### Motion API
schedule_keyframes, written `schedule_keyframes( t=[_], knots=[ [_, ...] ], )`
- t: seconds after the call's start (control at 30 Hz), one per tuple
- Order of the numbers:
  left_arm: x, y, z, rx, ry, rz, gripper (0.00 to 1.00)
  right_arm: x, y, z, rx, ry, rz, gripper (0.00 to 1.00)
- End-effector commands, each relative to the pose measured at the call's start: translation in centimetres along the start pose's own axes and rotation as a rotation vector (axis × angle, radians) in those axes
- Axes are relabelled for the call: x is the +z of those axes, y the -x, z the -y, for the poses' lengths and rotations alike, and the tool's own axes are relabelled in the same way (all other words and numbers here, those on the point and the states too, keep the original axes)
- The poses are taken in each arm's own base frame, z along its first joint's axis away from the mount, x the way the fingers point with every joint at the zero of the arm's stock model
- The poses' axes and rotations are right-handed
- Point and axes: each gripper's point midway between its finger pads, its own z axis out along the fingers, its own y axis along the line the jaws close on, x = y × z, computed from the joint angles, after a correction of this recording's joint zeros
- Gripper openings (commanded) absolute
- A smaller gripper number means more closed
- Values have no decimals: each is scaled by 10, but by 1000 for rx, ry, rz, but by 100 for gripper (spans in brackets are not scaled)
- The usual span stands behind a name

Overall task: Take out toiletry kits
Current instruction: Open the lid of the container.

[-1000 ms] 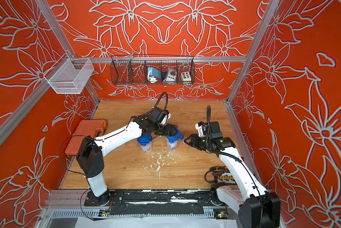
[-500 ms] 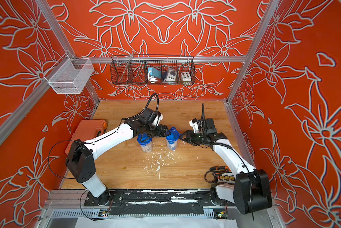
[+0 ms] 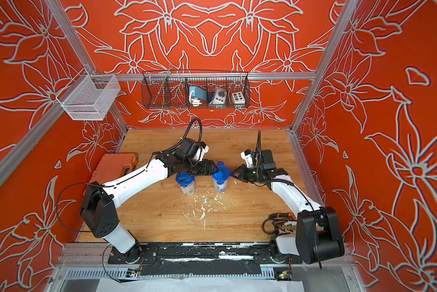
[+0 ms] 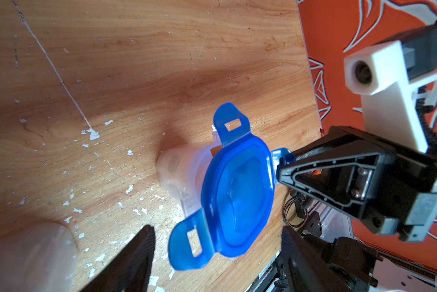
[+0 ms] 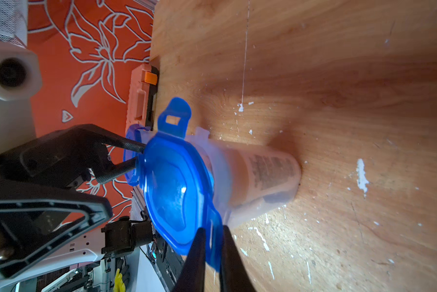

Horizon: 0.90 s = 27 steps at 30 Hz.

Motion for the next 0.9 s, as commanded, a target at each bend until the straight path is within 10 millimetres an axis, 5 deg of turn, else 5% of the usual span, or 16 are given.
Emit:
schedule_keyframes(
  t=[0.0, 0.47, 0.87],
  knots=[
    [-12, -1, 1, 20, 0, 19, 74, -7, 6, -11, -23, 25, 26, 8],
    [-17, -3, -4, 39, 32, 28, 76, -15, -1, -22, 30, 67, 40, 3],
    [-30, -1, -7, 42, 68, 55, 76, -30, -6, -62, 33, 237, 28, 0]
  ],
)
